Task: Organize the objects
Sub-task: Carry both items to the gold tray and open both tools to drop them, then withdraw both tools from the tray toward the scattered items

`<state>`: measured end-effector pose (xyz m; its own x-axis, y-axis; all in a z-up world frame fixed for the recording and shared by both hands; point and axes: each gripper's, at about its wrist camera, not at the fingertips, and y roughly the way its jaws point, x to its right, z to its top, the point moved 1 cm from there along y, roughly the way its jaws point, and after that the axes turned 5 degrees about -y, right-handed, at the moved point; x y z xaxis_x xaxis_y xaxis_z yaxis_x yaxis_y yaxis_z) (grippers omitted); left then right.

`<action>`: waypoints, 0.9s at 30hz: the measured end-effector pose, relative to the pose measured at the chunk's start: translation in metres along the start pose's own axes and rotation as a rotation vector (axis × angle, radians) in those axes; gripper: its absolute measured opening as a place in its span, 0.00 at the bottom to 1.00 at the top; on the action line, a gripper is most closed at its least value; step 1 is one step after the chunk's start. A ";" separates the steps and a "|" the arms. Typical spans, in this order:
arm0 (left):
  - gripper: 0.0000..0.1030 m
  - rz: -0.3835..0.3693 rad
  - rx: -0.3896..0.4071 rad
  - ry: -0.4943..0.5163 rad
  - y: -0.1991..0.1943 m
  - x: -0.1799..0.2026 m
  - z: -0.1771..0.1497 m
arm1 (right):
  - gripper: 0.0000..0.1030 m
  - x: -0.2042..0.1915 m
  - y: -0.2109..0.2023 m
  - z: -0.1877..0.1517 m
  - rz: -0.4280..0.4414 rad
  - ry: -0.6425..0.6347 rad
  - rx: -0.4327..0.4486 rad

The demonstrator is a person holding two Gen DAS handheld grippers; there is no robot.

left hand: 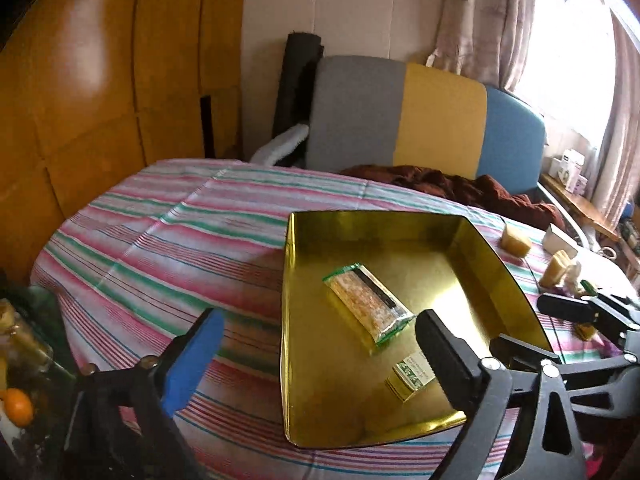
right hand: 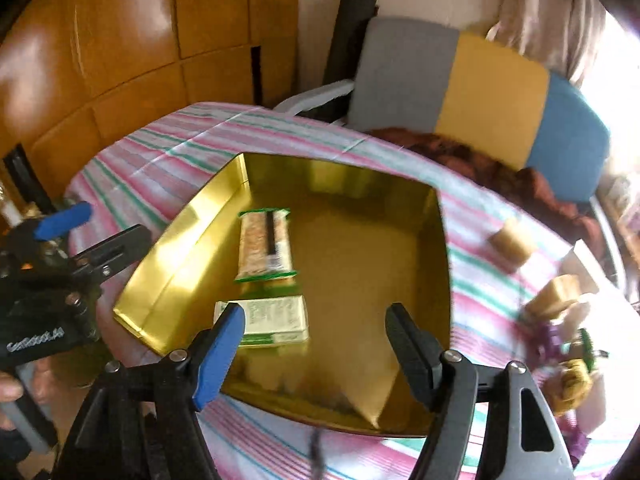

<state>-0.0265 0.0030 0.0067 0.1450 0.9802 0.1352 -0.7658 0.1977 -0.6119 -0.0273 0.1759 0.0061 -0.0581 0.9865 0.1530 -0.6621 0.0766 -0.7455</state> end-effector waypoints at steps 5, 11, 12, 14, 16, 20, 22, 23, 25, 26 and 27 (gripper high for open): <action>0.97 0.009 0.002 0.012 -0.005 0.004 -0.004 | 0.72 0.000 -0.019 -0.002 -0.121 0.009 0.093; 1.00 0.009 -0.010 0.021 -0.007 0.008 -0.008 | 0.72 0.003 -0.021 -0.009 -0.163 0.030 0.089; 1.00 0.012 -0.012 0.021 -0.007 0.009 -0.008 | 0.72 0.004 -0.021 -0.010 -0.151 0.045 0.086; 1.00 0.017 -0.014 0.024 -0.007 0.009 -0.008 | 0.72 0.007 -0.020 -0.012 -0.135 0.070 0.077; 1.00 0.020 -0.011 0.029 -0.008 0.011 -0.009 | 0.72 0.009 -0.020 -0.014 -0.130 0.085 0.073; 1.00 0.020 -0.011 0.034 -0.009 0.015 -0.011 | 0.72 0.012 -0.022 -0.017 -0.120 0.107 0.079; 1.00 0.012 -0.016 0.035 -0.009 0.016 -0.012 | 0.72 0.015 -0.023 -0.019 -0.118 0.121 0.080; 1.00 0.008 -0.018 0.037 -0.009 0.017 -0.013 | 0.72 0.016 -0.024 -0.020 -0.119 0.125 0.083; 1.00 0.000 -0.022 0.039 -0.009 0.019 -0.014 | 0.72 0.018 -0.026 -0.021 -0.134 0.129 0.090; 1.00 -0.003 -0.024 0.041 -0.009 0.020 -0.014 | 0.72 0.019 -0.026 -0.021 -0.136 0.131 0.092; 1.00 -0.005 -0.025 0.045 -0.009 0.022 -0.015 | 0.72 0.020 -0.027 -0.021 -0.136 0.136 0.093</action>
<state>-0.0073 0.0226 0.0036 0.1766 0.9788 0.1035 -0.7490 0.2019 -0.6311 0.0050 0.1966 0.0156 0.1337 0.9789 0.1548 -0.7237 0.2031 -0.6595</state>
